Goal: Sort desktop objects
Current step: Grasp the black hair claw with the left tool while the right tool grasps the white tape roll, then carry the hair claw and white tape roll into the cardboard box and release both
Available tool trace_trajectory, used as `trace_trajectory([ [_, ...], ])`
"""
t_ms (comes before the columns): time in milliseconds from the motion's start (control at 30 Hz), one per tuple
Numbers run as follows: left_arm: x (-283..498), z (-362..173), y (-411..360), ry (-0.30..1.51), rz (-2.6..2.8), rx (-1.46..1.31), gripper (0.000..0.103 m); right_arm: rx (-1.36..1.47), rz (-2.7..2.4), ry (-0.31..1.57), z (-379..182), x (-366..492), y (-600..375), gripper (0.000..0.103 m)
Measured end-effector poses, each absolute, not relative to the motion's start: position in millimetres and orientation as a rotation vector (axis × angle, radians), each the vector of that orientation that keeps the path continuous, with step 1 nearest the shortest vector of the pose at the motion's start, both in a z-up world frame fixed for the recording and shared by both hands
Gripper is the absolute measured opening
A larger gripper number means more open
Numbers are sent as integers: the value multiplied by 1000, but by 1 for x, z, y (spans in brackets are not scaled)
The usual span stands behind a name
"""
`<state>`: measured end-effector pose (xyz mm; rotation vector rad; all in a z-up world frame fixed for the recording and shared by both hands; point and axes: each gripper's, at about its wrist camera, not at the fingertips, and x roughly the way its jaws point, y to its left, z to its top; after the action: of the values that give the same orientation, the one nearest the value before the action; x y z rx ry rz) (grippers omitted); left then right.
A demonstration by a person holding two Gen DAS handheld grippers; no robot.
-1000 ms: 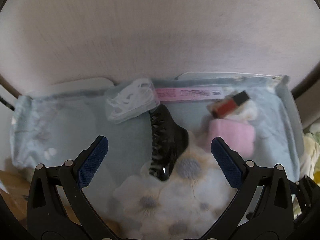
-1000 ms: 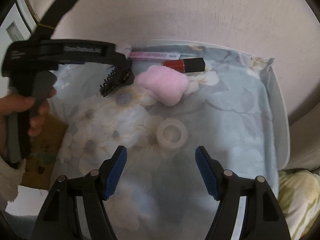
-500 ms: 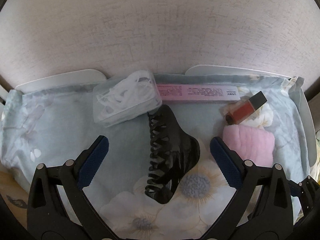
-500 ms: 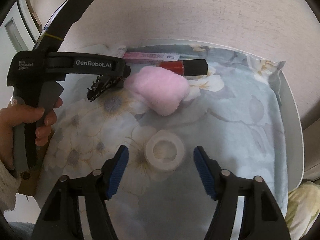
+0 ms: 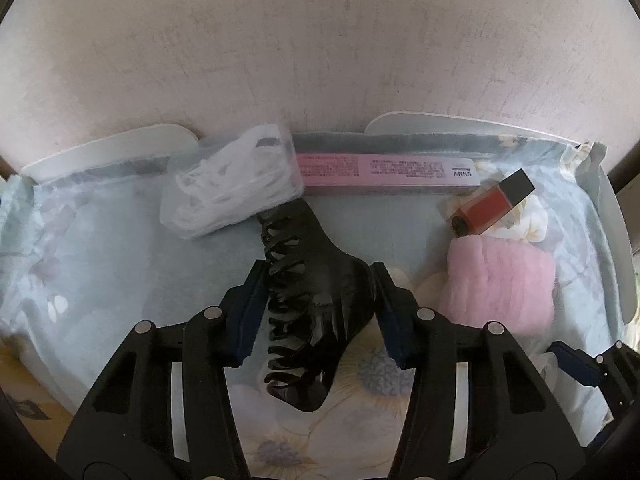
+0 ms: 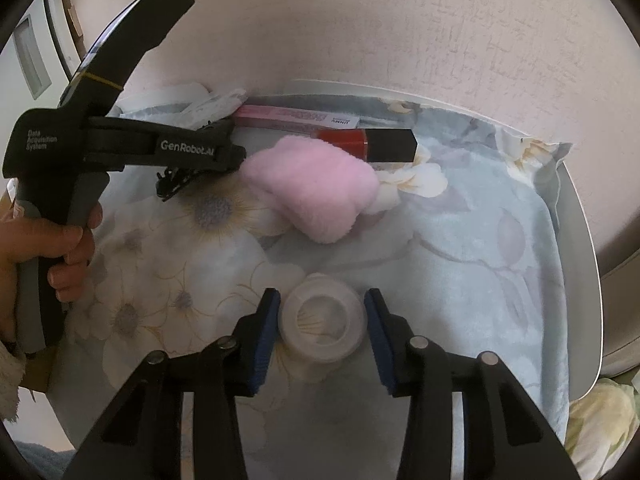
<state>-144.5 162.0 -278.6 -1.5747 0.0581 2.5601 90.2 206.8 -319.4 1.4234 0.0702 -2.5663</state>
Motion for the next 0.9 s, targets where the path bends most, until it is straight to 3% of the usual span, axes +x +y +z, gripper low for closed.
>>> trace_trajectory([
  [533, -126, -247, 178, 57, 2488, -1508, 45, 1418, -2613, 23, -300, 99, 212, 40],
  [900, -103, -166, 174, 92, 2457, -1437, 45, 1426, -2632, -9, -246, 108, 213, 40],
])
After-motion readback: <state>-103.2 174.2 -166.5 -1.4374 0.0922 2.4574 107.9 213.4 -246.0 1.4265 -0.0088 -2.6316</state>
